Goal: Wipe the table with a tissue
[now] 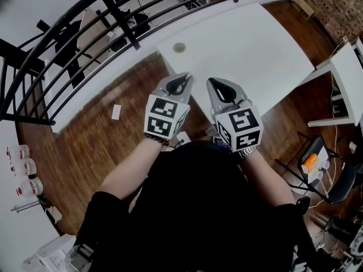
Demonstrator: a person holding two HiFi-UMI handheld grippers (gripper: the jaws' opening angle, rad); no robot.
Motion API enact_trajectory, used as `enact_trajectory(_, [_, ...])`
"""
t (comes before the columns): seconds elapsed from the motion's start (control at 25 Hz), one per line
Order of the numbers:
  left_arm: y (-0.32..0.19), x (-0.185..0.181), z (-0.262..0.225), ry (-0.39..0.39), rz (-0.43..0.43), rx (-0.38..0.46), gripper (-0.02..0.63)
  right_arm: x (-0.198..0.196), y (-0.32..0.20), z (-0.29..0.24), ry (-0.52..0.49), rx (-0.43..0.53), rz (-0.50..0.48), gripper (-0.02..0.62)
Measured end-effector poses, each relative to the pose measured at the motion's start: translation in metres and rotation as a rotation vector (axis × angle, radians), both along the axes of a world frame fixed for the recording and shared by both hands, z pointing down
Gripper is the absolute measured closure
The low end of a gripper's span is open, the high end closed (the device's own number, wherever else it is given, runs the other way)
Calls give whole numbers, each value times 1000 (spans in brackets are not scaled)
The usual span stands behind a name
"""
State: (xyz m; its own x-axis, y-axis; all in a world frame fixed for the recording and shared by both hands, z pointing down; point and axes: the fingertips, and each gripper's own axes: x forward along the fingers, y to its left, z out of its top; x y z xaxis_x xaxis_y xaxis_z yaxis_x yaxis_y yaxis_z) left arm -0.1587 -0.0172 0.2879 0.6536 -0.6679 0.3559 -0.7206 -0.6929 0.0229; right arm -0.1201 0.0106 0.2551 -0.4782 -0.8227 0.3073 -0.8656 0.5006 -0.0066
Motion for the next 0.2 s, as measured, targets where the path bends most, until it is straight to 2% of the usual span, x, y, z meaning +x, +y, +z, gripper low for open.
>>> enact_trajectory(0.2, [4,-4,-2,-1,-2,4,572,-2,4,-3,0,4,2,603])
